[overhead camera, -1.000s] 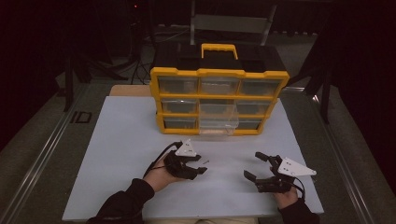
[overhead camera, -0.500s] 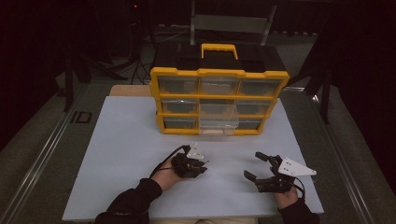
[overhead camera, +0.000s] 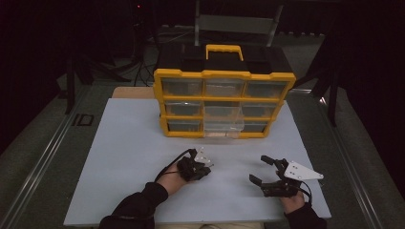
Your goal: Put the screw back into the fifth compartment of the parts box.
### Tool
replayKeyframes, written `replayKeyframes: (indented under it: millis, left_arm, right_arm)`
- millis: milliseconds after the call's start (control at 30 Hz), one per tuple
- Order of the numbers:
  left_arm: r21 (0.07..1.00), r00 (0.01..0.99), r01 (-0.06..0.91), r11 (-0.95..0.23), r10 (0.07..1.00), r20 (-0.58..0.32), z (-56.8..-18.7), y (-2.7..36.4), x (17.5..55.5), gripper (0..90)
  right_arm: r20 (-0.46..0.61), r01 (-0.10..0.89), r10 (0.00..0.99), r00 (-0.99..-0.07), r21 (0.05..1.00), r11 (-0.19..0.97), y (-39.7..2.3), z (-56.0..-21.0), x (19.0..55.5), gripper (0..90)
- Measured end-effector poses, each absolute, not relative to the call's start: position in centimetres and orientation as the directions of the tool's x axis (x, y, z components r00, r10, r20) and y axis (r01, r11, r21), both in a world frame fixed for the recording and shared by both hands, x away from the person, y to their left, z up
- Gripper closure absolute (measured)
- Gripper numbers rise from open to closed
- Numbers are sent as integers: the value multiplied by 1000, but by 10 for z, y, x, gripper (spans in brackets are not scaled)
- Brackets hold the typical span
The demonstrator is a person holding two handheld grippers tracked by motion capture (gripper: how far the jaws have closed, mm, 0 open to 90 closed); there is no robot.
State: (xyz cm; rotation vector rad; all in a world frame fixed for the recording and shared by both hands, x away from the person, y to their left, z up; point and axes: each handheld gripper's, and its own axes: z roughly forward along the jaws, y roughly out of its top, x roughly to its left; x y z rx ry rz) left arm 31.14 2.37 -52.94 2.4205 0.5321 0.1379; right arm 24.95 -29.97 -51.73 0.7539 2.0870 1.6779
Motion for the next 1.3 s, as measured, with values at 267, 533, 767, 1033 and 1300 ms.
replayKeyframes:
  millis: [267,533,767,1033,1300]
  left_arm:
    - [629,909,354,-693,413,-56,-527,23,310,888]
    - [651,911,349,-674,408,-65,-509,29,306,888]
    - [676,917,329,-659,394,-62,-490,33,299,888]
    - [715,923,299,-632,383,-48,-461,36,294,888]
    - [735,927,254,-629,375,1,-428,36,295,888]
  right_arm:
    - [56,183,608,-792,972,149,-301,-517,250,144]
    - [54,182,608,-792,972,150,-301,-517,250,143]
    - [53,182,609,-791,971,153,-300,-518,250,144]
    - [61,189,610,-790,971,147,-301,-518,250,144]
    - [60,188,609,-791,971,148,-301,-518,250,144]
